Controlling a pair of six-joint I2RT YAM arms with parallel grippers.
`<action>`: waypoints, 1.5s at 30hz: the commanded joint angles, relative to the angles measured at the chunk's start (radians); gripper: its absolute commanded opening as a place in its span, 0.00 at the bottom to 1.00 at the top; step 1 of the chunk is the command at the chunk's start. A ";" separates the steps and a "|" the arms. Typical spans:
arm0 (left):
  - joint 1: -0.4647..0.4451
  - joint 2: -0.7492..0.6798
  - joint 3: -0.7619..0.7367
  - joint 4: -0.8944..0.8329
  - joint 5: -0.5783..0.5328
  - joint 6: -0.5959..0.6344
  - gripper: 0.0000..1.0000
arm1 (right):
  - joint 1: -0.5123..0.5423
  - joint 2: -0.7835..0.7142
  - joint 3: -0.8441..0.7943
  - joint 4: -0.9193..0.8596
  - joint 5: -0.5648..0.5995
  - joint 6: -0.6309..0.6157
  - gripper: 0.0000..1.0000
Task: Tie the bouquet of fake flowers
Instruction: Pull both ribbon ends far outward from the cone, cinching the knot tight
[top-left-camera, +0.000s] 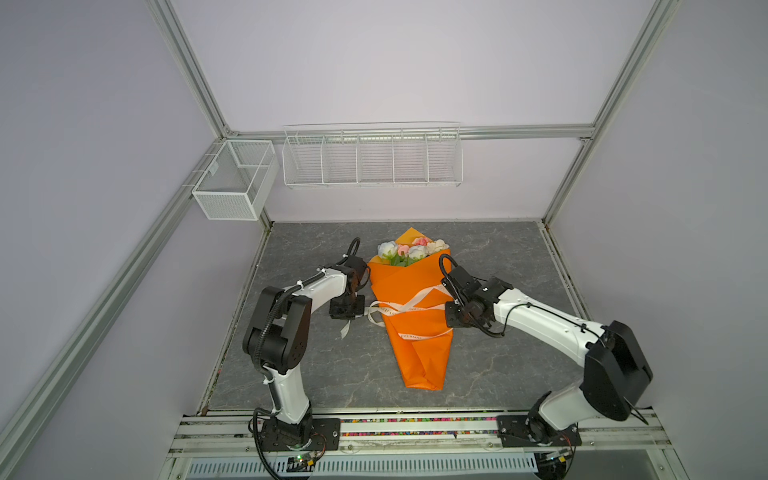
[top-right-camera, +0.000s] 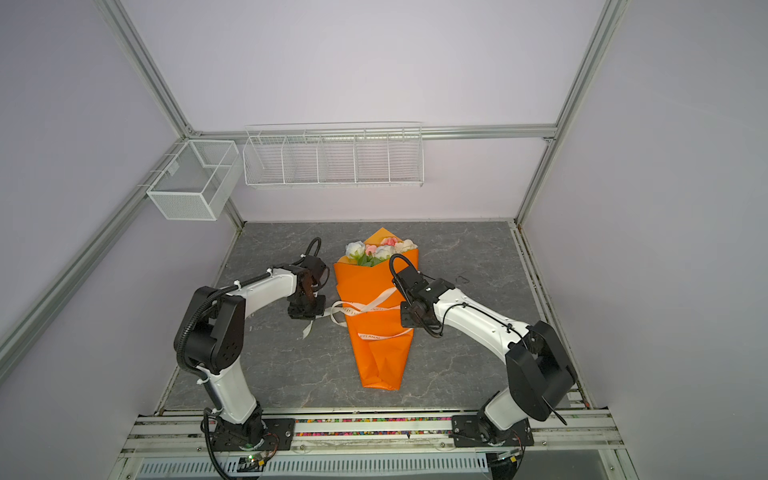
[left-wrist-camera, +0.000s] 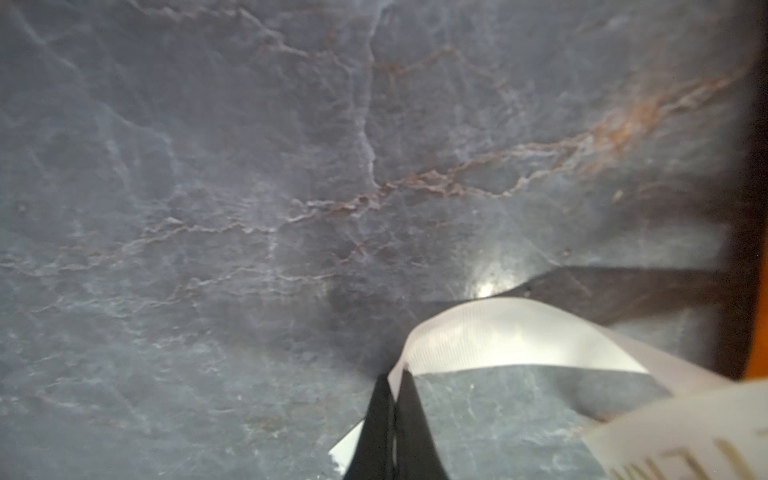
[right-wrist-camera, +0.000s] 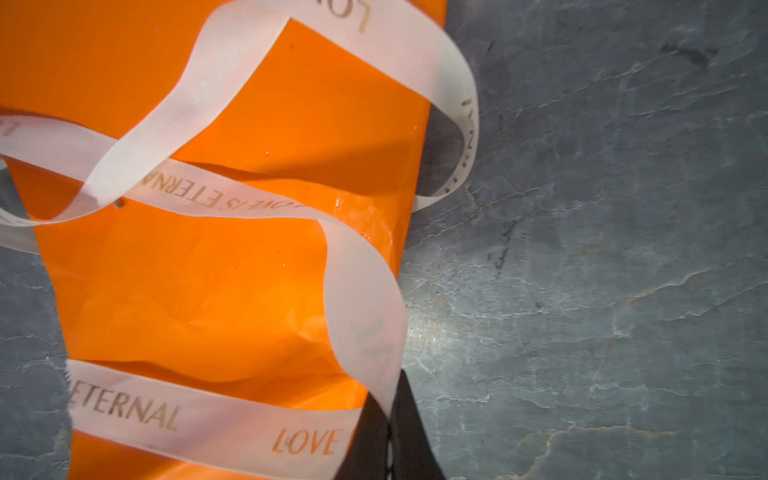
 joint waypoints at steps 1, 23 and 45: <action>0.056 -0.138 -0.015 0.044 0.035 -0.053 0.00 | -0.041 -0.076 -0.019 -0.054 0.044 -0.020 0.07; 0.445 -0.749 -0.288 0.181 0.212 -0.167 0.00 | -0.331 -0.220 -0.002 -0.210 0.434 -0.236 0.06; 0.901 -0.796 -0.440 0.208 0.526 -0.263 0.00 | -0.451 0.026 0.093 -0.118 0.452 -0.358 0.06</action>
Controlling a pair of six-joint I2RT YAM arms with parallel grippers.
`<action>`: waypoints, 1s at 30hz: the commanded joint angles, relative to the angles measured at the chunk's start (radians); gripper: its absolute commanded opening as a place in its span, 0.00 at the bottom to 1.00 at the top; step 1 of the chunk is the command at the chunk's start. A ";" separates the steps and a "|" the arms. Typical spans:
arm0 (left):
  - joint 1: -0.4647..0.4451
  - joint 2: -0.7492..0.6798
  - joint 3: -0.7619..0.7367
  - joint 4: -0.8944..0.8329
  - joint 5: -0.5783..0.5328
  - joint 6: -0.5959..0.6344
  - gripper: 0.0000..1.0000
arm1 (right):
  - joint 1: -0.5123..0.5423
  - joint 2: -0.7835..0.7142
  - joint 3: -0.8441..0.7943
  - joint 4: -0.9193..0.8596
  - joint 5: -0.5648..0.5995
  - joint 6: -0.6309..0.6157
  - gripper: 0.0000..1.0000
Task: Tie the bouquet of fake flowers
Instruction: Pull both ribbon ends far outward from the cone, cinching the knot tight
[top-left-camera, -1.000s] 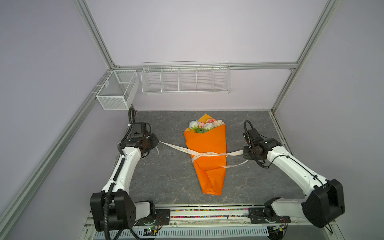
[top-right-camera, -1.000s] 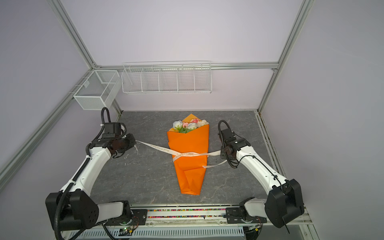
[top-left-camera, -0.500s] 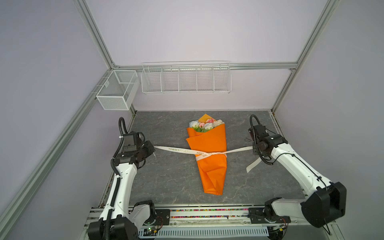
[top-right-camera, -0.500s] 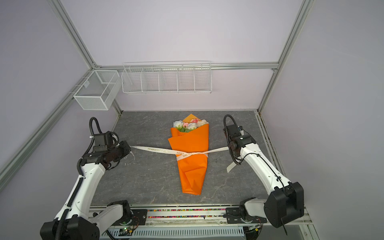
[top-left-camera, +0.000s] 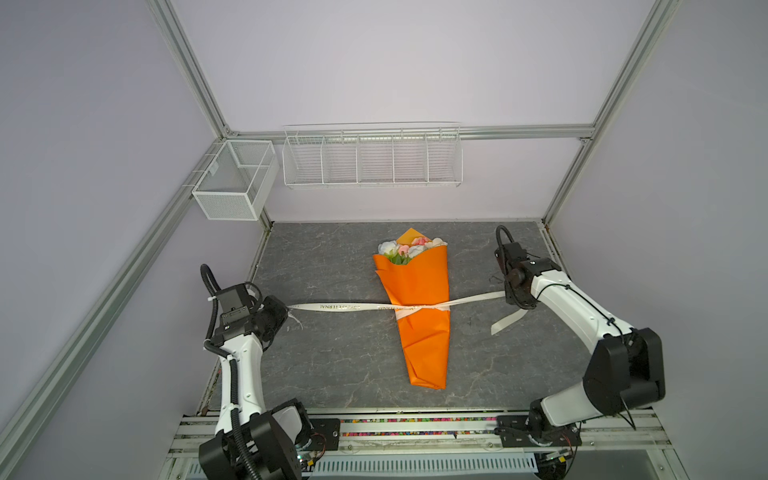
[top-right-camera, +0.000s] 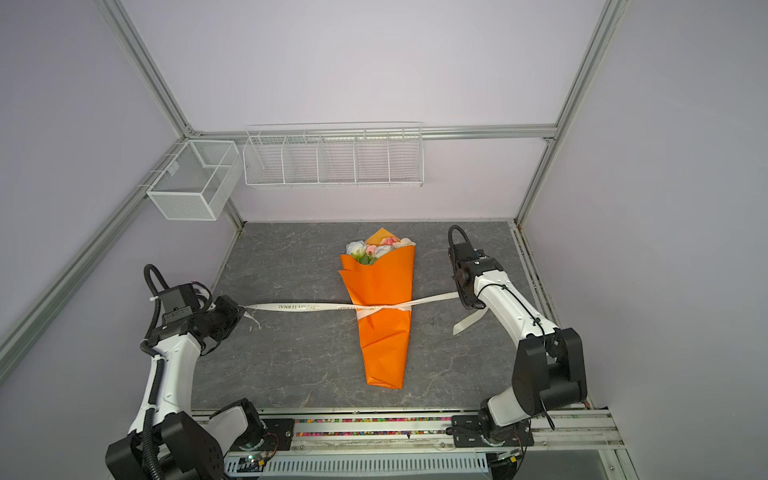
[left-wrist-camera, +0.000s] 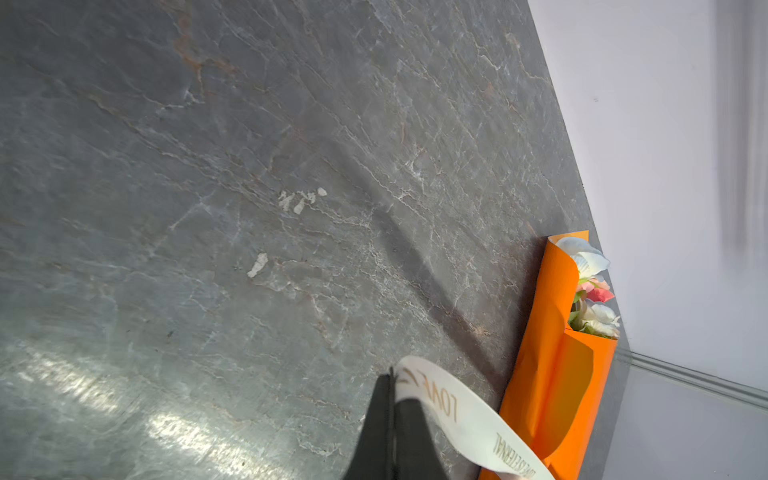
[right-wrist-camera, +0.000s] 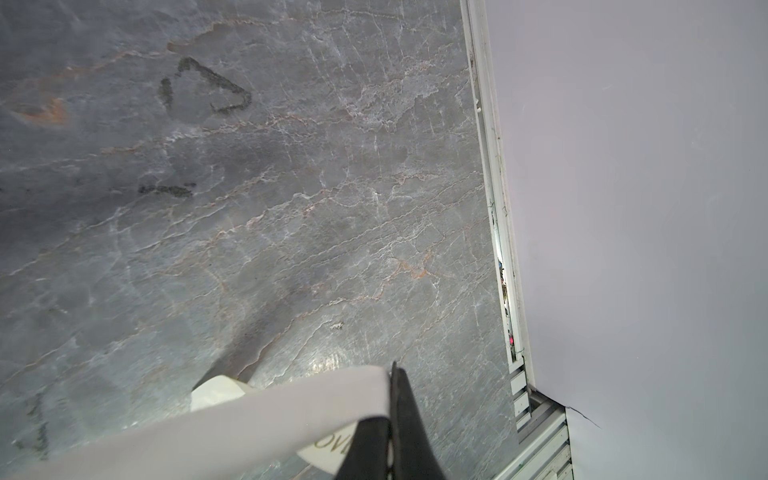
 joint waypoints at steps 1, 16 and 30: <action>0.097 -0.028 -0.008 -0.001 0.069 -0.022 0.00 | -0.013 0.022 0.023 0.029 -0.005 -0.036 0.06; 0.307 0.061 -0.027 0.077 0.079 -0.126 0.00 | -0.212 0.067 0.000 0.076 -0.067 -0.044 0.06; 0.432 0.247 0.063 0.061 0.034 -0.083 0.00 | -0.522 0.070 0.035 0.134 -0.102 0.015 0.06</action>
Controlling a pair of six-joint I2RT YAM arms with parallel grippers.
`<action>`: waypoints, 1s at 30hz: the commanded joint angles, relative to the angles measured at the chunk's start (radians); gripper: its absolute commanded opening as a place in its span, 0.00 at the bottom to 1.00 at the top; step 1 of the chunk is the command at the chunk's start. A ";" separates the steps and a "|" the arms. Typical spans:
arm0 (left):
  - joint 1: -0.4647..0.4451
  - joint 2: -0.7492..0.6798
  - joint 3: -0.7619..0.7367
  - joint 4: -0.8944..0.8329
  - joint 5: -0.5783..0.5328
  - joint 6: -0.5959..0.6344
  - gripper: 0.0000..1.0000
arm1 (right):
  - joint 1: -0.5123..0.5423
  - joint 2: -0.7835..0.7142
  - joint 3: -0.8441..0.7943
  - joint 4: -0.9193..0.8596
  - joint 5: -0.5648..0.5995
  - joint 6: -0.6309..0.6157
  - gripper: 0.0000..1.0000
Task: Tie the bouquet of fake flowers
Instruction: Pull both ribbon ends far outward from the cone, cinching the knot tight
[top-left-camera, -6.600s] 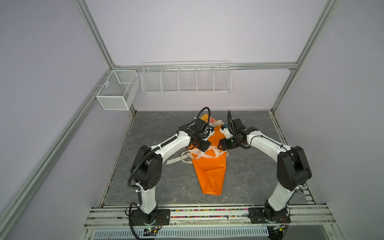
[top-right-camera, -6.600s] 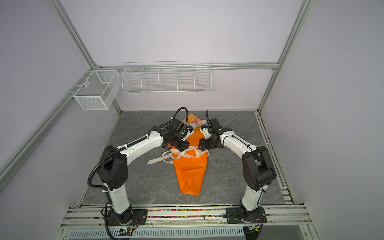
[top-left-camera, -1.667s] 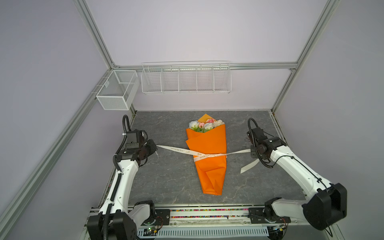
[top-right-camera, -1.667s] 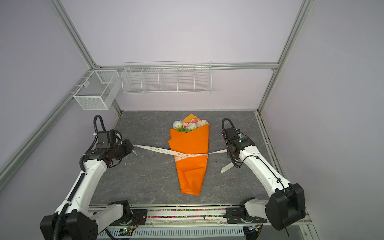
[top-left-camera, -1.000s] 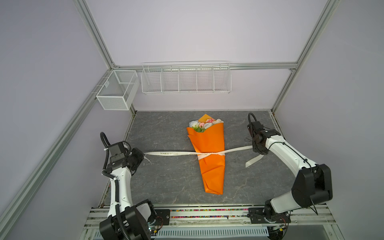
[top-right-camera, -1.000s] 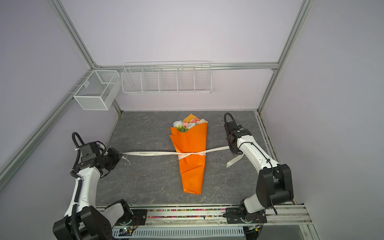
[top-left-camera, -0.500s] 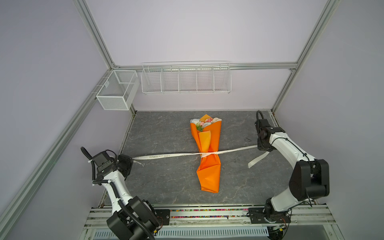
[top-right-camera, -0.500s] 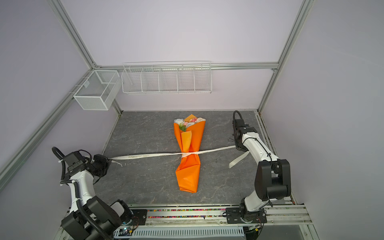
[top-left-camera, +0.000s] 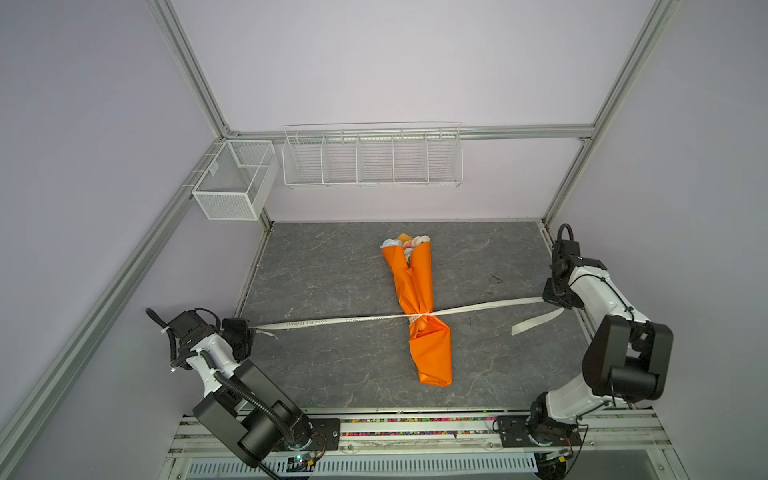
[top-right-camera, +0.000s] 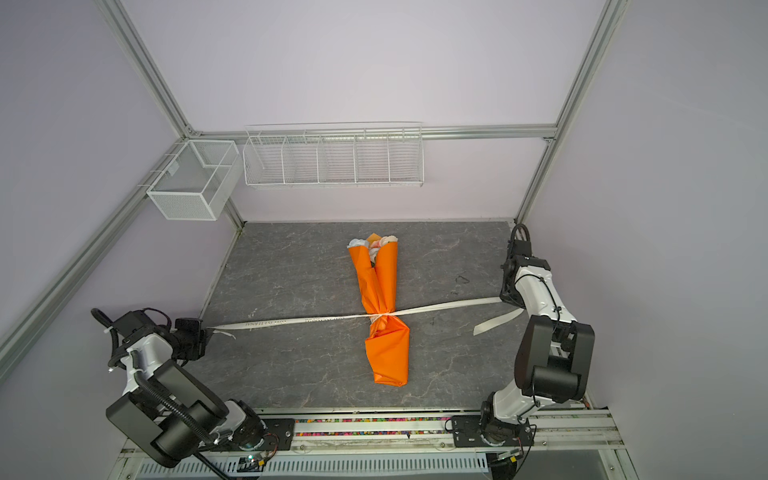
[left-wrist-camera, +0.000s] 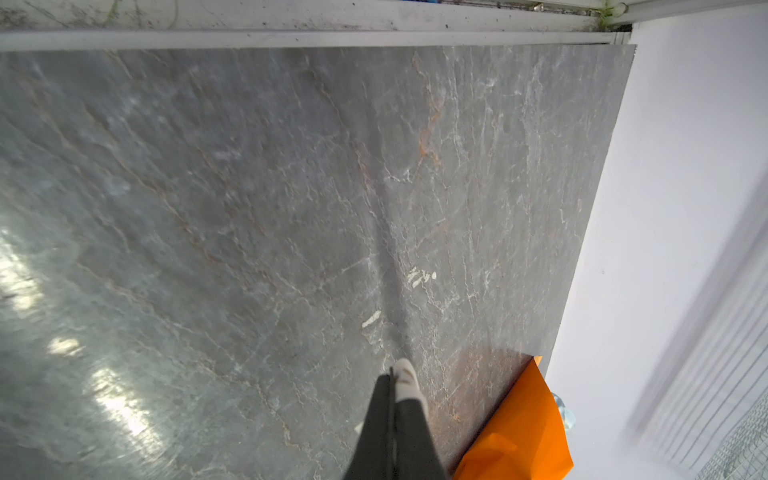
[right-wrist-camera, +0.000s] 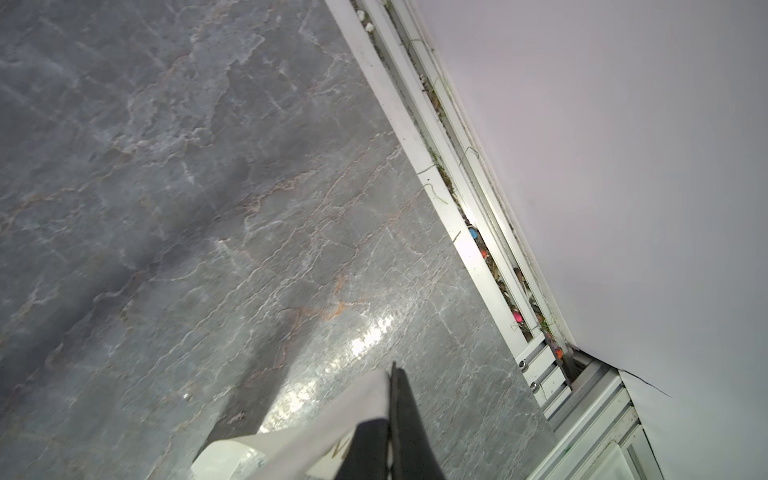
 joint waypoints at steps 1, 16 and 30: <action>0.038 0.030 0.072 0.038 -0.098 0.033 0.00 | -0.075 -0.001 0.023 0.057 0.083 0.024 0.06; 0.064 0.096 0.159 -0.063 -0.325 0.094 0.00 | -0.195 0.016 0.073 0.099 0.159 0.035 0.06; -0.069 0.012 0.169 -0.032 -0.111 0.209 0.30 | 0.080 0.024 0.155 0.063 -0.012 -0.135 0.21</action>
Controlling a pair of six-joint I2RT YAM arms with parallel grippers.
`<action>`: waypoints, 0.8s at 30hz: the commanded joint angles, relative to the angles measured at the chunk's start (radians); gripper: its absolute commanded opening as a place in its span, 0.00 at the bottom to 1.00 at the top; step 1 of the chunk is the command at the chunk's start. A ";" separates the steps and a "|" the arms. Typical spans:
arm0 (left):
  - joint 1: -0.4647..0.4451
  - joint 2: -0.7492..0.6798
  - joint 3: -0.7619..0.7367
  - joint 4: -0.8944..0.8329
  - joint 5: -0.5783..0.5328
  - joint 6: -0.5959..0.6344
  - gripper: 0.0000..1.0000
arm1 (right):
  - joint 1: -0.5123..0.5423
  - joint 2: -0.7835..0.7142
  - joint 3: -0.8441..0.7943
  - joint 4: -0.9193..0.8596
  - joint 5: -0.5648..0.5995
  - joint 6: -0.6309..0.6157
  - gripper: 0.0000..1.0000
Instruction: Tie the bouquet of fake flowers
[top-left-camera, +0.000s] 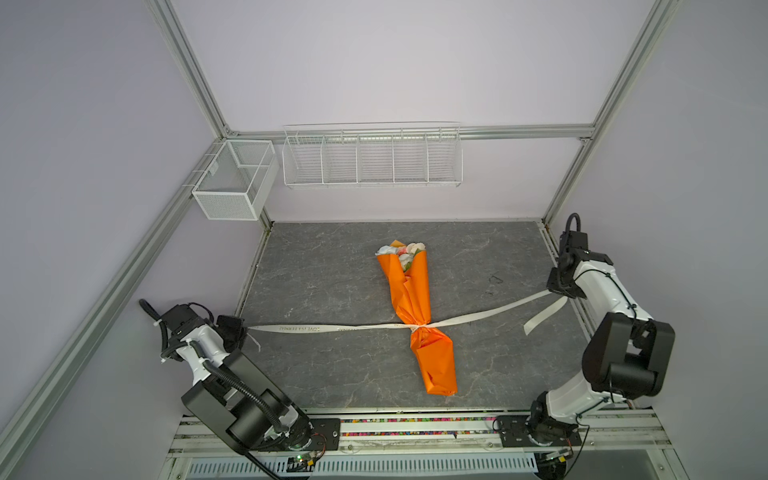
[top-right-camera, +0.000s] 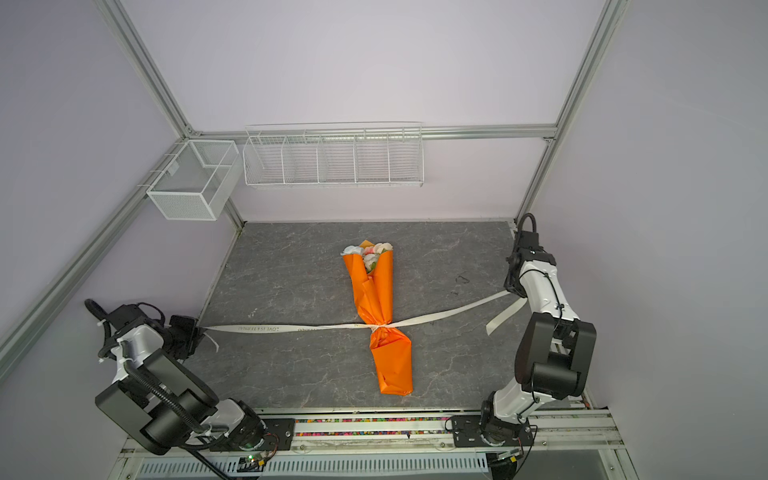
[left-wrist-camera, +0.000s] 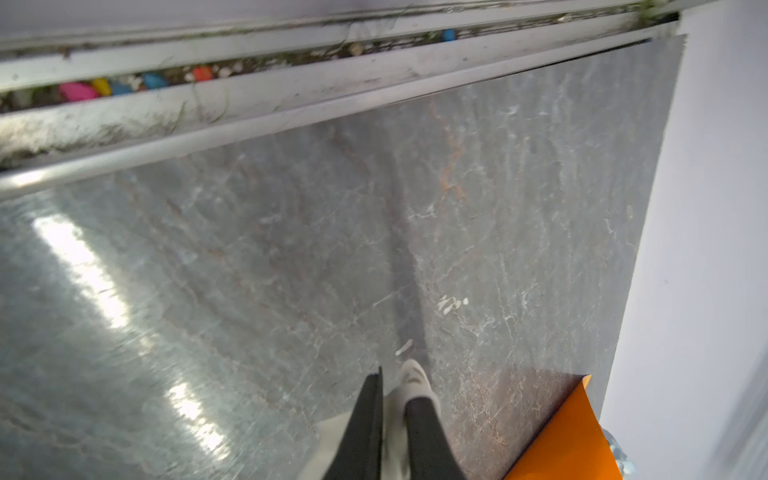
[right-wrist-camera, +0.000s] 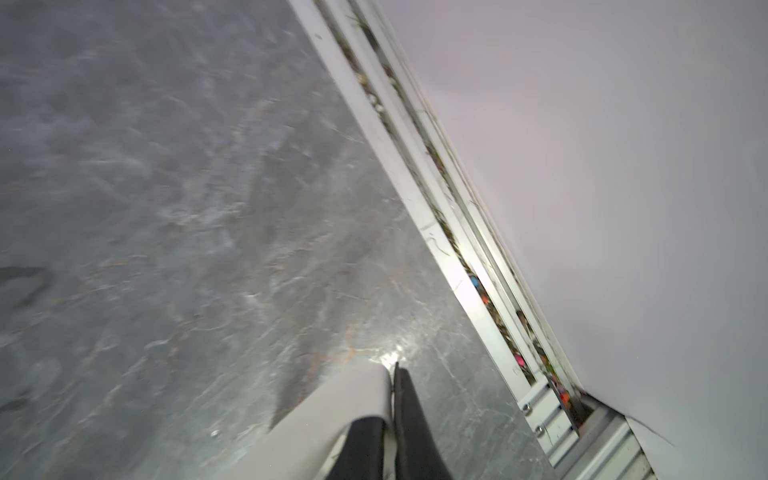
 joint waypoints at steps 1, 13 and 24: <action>-0.050 -0.062 0.056 0.015 -0.028 0.054 0.39 | 0.050 0.002 0.063 -0.011 0.039 -0.069 0.23; -0.239 -0.212 0.051 -0.034 0.006 0.097 0.50 | 0.071 -0.125 0.106 -0.148 -0.101 -0.034 0.82; -1.062 -0.163 -0.193 0.329 0.003 -0.306 0.51 | 0.290 -0.291 -0.280 0.164 -0.889 0.184 0.71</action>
